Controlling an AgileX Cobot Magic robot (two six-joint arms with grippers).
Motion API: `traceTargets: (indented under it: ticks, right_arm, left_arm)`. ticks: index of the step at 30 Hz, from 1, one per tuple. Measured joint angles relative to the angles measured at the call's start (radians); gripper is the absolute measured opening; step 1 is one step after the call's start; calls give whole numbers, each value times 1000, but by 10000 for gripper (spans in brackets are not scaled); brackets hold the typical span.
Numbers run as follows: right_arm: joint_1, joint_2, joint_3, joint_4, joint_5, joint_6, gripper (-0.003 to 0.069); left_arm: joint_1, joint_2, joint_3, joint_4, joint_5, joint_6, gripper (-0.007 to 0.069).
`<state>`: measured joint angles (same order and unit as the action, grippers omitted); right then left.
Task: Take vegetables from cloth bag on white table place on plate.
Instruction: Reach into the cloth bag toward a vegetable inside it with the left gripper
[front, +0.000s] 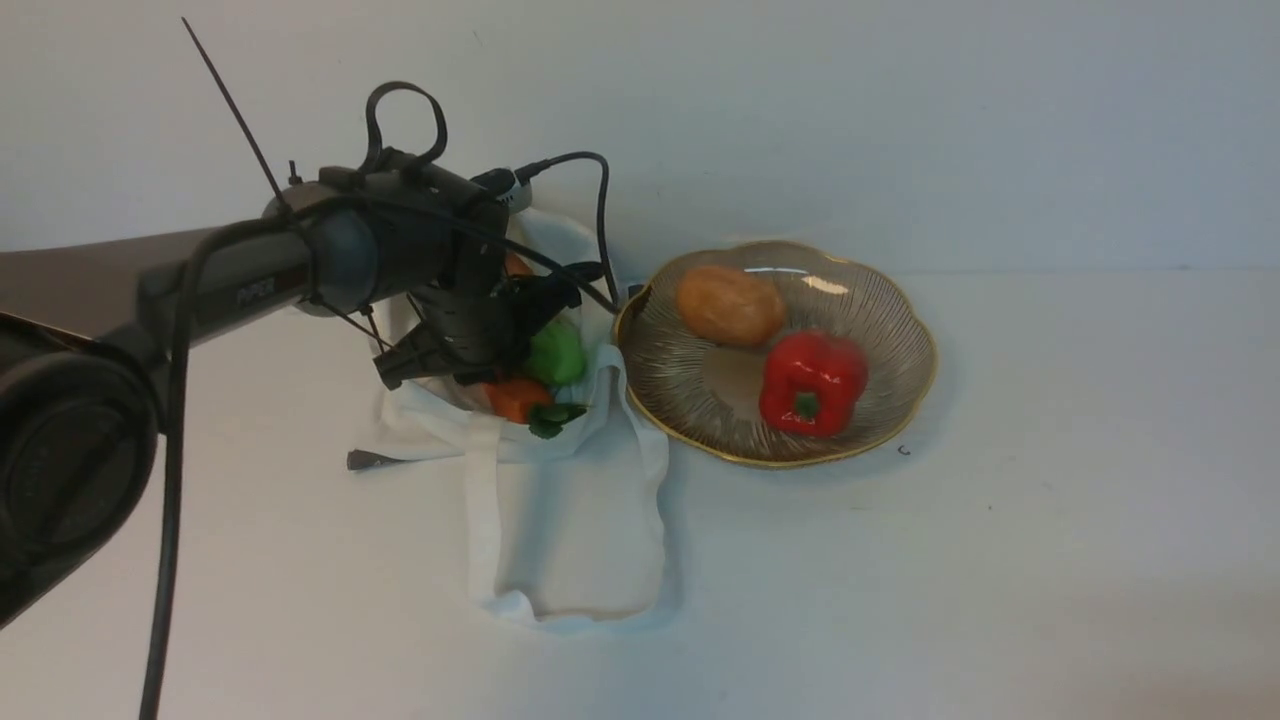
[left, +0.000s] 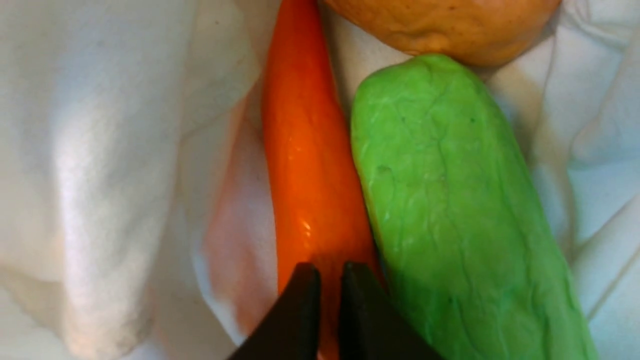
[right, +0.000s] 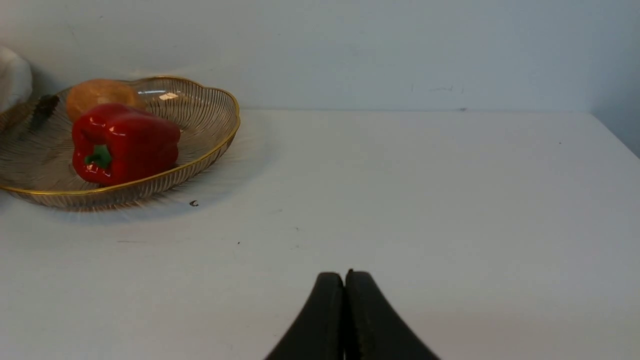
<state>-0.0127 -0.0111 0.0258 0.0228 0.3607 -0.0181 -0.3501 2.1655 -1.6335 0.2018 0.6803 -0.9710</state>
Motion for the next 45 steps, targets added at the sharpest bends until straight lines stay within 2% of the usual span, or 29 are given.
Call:
traceTargets:
  ticks: [8, 12, 16, 17, 19, 24, 36, 38, 41, 45]
  right_arm:
    - [0, 0, 0, 0, 0, 0, -15]
    - [0, 0, 0, 0, 0, 0, -15]
    - [0, 0, 0, 0, 0, 0, -15]
    - [0, 0, 0, 0, 0, 0, -15]
    - [0, 0, 0, 0, 0, 0, -15]
    - [0, 0, 0, 0, 0, 0, -15]
    - [0, 0, 0, 0, 0, 0, -15]
    - [0, 0, 0, 0, 0, 0, -15]
    - [0, 0, 0, 0, 0, 0, -15]
    - [0, 0, 0, 0, 0, 0, -15]
  left_arm:
    - [0, 0, -2, 1, 3, -6, 45]
    - [0, 0, -2, 4, 14, -12, 123]
    - [0, 0, -2, 8, 24, -41, 245]
    - [0, 0, -2, 8, 24, -42, 251]
    - [0, 0, -2, 8, 25, -48, 328]
    - [0, 0, -2, 8, 25, -56, 409]
    - [0, 54, -1, 5, -29, -87, 418]
    - [0, 58, -1, 10, -29, -91, 398]
    - [-1, 53, -1, 24, -22, -81, 316]
    - [-1, 13, 7, 27, 5, -6, 309]
